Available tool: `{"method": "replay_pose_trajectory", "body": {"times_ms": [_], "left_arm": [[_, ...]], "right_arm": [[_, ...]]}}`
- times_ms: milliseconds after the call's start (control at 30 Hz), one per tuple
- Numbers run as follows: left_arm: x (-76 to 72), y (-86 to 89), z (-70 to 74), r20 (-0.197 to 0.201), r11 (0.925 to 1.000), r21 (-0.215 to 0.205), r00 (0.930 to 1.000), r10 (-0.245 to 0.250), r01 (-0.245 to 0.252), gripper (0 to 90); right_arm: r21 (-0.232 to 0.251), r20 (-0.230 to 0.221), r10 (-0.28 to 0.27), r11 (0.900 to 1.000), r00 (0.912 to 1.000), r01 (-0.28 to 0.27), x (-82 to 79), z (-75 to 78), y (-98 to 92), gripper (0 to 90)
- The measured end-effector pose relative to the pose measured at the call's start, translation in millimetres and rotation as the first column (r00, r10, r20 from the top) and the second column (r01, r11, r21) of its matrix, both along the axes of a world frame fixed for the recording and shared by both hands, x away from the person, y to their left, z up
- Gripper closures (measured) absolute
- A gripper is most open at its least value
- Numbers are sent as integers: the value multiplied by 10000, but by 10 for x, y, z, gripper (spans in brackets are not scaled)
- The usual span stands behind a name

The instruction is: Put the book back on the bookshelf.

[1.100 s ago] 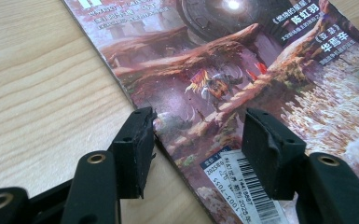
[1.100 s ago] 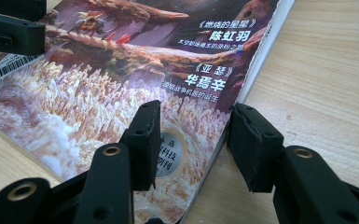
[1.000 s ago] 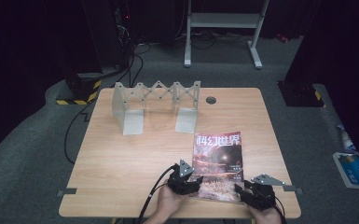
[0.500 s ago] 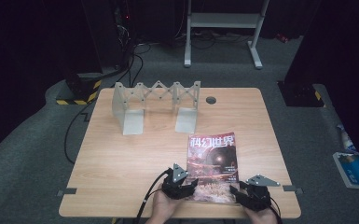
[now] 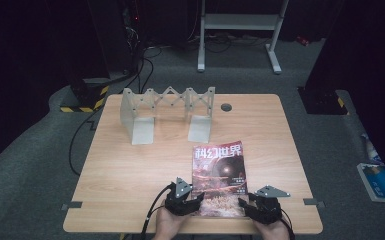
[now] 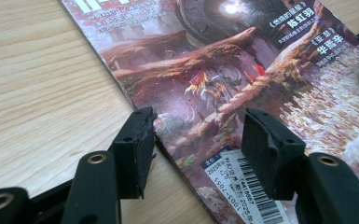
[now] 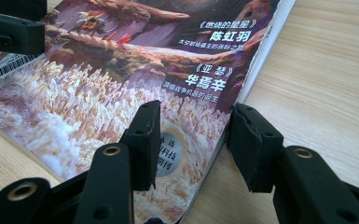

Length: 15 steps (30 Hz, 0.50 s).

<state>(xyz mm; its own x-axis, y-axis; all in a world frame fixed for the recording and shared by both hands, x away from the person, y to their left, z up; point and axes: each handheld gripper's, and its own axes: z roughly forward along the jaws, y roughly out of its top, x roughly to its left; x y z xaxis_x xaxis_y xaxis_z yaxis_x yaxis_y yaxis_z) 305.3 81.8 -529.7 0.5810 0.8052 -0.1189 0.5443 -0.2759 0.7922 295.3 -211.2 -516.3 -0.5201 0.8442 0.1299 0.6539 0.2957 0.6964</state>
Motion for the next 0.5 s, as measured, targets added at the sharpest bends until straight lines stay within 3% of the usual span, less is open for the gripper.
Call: {"method": "replay_pose_trajectory", "body": {"times_ms": [500], "left_arm": [[-28, 257, -6, -7, 9986, -90, 9987, 517, -517, 448]], "right_arm": [[-39, 10, 378, 9993, 9993, -378, 44, -2, 267, 543]]}}
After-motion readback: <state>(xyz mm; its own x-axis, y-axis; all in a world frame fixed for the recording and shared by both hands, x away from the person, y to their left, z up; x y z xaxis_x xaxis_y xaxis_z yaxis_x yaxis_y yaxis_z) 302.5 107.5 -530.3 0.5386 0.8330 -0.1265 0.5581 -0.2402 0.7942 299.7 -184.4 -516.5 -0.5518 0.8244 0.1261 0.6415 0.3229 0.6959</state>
